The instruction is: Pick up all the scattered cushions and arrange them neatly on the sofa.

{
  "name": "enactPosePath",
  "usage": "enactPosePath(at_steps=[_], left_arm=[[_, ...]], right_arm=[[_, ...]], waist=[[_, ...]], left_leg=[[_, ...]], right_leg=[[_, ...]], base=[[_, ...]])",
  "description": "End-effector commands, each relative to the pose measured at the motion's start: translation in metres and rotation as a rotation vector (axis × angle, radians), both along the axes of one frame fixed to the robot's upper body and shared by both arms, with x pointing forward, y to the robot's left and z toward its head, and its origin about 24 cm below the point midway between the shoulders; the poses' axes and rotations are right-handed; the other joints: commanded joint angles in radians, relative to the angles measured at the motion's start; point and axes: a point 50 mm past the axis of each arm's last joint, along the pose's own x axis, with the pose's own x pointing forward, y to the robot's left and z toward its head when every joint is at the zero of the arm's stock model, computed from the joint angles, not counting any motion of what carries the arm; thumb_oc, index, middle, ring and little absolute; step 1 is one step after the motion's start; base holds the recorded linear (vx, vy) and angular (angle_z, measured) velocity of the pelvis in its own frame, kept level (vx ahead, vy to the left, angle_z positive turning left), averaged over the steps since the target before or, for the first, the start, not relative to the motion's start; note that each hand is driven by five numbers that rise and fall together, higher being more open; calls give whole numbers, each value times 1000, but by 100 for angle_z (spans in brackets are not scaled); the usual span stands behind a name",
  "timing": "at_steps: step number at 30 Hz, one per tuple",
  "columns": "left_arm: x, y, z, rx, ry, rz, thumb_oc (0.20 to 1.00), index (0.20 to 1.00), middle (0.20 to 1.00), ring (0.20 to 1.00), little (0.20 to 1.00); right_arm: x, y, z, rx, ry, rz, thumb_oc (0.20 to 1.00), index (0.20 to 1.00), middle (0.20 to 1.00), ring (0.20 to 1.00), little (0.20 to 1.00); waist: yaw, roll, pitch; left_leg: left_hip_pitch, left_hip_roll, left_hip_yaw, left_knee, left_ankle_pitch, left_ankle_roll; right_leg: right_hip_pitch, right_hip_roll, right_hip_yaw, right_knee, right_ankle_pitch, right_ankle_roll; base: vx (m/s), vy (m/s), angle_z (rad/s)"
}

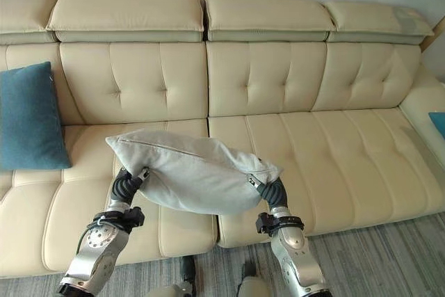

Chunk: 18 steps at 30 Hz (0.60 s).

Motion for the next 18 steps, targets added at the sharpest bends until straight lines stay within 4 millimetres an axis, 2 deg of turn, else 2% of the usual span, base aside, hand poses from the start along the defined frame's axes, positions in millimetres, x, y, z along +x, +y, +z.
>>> enactPosePath(at_steps=[1,5,11,16,18], left_arm=[[10,-9,45,0,-257,-53,200,200,200,200,200],[12,-13,45,-2,-258,-57,200,200,200,200,200],[25,-27,60,12,-319,-61,200,200,200,200,200],[51,-46,84,28,-392,-88,200,200,200,200,200],[57,-50,85,41,-387,-93,200,200,200,200,200]], right_arm=[[15,1,42,17,-220,29,200,200,200,200,200],[18,4,45,11,-229,39,200,200,200,200,200],[36,17,70,-36,-326,67,200,200,200,200,200],[62,34,102,-78,-426,87,200,200,200,200,200],[67,36,104,-92,-420,92,200,200,200,200,200]], waist=[[7,-17,-66],[11,-17,-86],[21,-19,-102],[30,-25,-100],[32,-29,-95]], left_leg=[[58,81,-9,7,-104,-119],[79,86,-19,-2,-108,-126],[106,92,-36,-6,-117,-137],[94,92,-43,-6,-119,-143],[85,93,-44,-6,-118,-144]], right_leg=[[130,33,-52,-22,13,-15],[176,36,-69,-52,13,-18],[234,38,-96,-77,3,-24],[232,37,-107,-82,1,-22],[222,36,-107,-78,0,-22]], base=[[92,-49,34],[110,-68,17],[81,-33,3],[50,-8,9],[15,-10,7]])
